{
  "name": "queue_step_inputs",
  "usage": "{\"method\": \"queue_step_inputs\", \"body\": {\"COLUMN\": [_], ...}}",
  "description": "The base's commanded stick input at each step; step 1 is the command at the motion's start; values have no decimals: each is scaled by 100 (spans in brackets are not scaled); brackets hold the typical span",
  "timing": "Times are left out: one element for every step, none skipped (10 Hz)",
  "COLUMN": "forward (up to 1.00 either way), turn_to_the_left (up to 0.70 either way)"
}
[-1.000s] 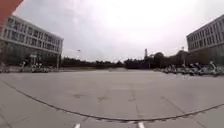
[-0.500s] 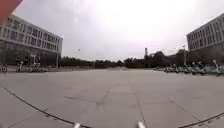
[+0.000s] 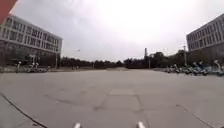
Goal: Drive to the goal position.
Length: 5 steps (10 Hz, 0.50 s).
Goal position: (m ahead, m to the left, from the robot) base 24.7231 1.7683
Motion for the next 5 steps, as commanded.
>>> {"method": "queue_step_inputs", "body": {"forward": [50, 50, 50, 50, 50], "turn_to_the_left": [0, 0, 0, 0, 0]}}
